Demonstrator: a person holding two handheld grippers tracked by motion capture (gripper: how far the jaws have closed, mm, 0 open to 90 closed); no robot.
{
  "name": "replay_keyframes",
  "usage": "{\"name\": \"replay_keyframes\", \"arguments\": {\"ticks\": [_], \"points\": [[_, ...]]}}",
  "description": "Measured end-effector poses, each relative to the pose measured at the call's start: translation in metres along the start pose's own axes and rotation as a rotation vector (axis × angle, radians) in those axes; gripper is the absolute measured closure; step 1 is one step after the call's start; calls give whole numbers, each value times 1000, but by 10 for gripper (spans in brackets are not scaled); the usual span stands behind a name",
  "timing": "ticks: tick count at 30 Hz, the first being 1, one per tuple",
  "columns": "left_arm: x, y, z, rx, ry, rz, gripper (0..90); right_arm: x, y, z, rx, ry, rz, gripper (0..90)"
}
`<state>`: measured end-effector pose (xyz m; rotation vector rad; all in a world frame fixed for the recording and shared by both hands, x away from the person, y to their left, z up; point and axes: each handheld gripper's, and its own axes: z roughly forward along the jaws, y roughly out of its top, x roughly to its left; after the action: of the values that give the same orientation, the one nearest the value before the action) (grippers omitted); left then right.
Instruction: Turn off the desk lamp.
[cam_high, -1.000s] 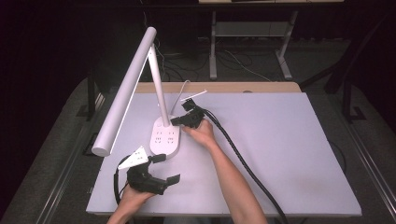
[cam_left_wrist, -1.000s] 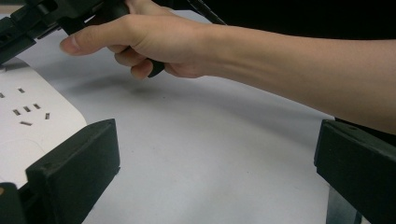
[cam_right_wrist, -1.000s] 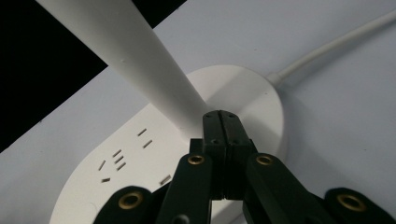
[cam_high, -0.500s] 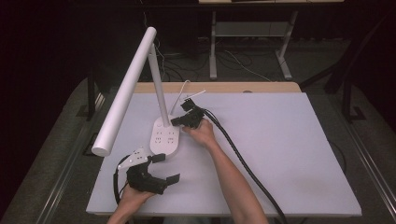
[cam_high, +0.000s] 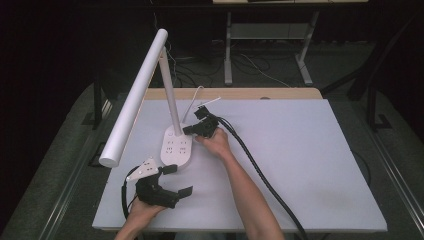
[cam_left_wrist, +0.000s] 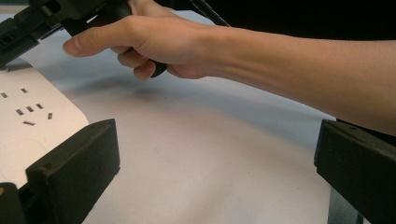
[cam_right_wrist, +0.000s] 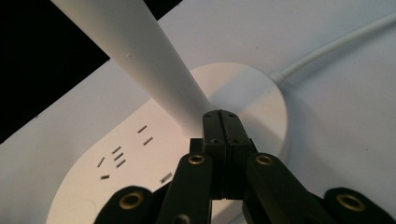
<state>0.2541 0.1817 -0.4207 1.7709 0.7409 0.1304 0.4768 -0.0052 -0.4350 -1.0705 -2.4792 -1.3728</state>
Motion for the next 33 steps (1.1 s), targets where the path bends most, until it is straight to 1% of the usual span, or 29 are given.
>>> {"name": "replay_keyframes", "arguments": {"ticks": [2, 5, 6, 7, 8, 14, 16, 17, 18, 23, 25, 26, 27, 30, 33], "points": [[0, 0, 0, -2, 2, -2, 0, 1, 0, 0, 4, -6, -2, 900], [0, 0, 0, -1, 2, -1, 0, 0, -1, 0, 0, -6, 8, 900], [0, 0, 0, 0, 2, 0, 0, 1, -1, 0, 1, -7, 4, 900], [0, 0, 0, 2, 1, 3, 0, 3, 0, 0, 3, -23, -12, 900], [0, 0, 0, 2, 0, 5, 0, 3, 0, 0, 3, -23, -12, 900], [-1, 0, 0, 1, -1, 4, 0, 1, 0, 1, -12, 1, 14, 900], [0, 0, 0, -1, -1, 2, 0, 3, 0, 2, -7, 6, 10, 900], [-1, 0, 0, -2, 0, 0, 0, 5, 0, 3, -7, 4, 17, 900], [-1, 0, 0, -3, 0, 0, 0, 5, -1, 3, -9, 0, 11, 900], [-1, 0, 0, -2, 0, 2, 0, 5, -1, 3, -2, -4, 9, 900], [-1, 0, 0, -2, 0, 2, 0, 4, -1, 3, -5, 4, 13, 900], [-1, 0, 0, -2, 0, 2, 0, 4, -2, 3, -4, 7, 24, 900], [-1, 0, 0, -2, 0, 2, 0, 4, -2, 3, -4, 5, 16, 900], [-1, 0, 0, -8, 3, -5, 0, 3, -3, 4, -14, 11, 27, 900], [0, 0, 0, -1, 3, 4, 0, 4, -3, 4, -15, 8, 32, 900]]}}
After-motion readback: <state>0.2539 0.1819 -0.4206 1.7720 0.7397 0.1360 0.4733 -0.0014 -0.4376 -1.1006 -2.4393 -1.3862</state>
